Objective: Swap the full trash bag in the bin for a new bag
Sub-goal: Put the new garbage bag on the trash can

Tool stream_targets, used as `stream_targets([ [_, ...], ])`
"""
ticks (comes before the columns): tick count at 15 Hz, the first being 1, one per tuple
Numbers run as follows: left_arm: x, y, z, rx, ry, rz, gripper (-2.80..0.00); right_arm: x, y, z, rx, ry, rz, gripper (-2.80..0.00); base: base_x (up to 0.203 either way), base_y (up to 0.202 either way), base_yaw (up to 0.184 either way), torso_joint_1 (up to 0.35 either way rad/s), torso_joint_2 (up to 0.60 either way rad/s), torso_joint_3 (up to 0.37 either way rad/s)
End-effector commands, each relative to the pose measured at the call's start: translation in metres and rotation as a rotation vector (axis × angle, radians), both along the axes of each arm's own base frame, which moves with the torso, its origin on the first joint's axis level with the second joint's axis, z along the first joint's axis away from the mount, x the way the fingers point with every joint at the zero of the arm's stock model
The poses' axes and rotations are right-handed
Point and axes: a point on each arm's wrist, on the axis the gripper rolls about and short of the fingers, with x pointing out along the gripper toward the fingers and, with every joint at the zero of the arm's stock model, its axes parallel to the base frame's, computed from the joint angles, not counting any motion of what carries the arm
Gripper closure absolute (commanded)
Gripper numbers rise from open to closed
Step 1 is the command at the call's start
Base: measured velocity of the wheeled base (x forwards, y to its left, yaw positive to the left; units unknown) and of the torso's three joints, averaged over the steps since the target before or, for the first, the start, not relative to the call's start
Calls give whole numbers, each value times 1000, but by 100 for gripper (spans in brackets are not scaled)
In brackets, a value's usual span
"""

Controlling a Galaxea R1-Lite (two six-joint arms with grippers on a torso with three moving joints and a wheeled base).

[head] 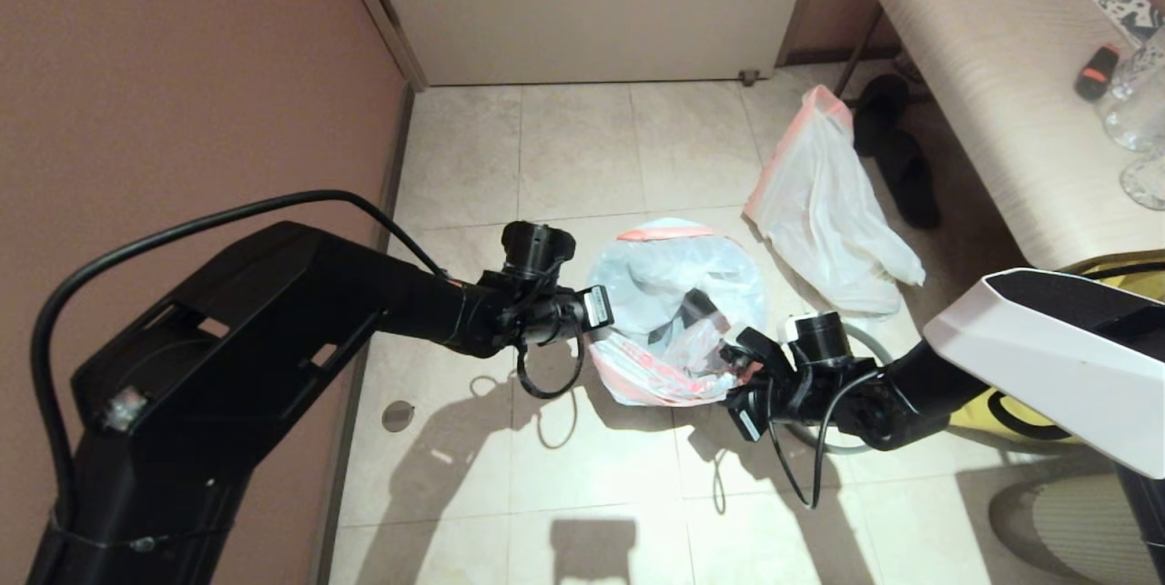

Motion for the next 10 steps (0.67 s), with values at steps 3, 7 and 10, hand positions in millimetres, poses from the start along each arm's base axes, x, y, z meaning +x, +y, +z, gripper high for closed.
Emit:
stream_targets([
  [3, -14, 23, -15, 14, 96, 47, 0, -5, 2, 2, -8, -25, -2, -280, 0, 0, 0, 0, 0, 0],
  [7, -7, 29, -22, 26, 99, 68, -280, -9, 4, 30, -16, -84, -43, -280, 0, 0, 0, 0, 0, 0],
  [10, -2, 26, -9, 8, 56, 65, -280, -26, -1, 77, -8, -109, -43, -280, 0, 0, 0, 0, 0, 0],
])
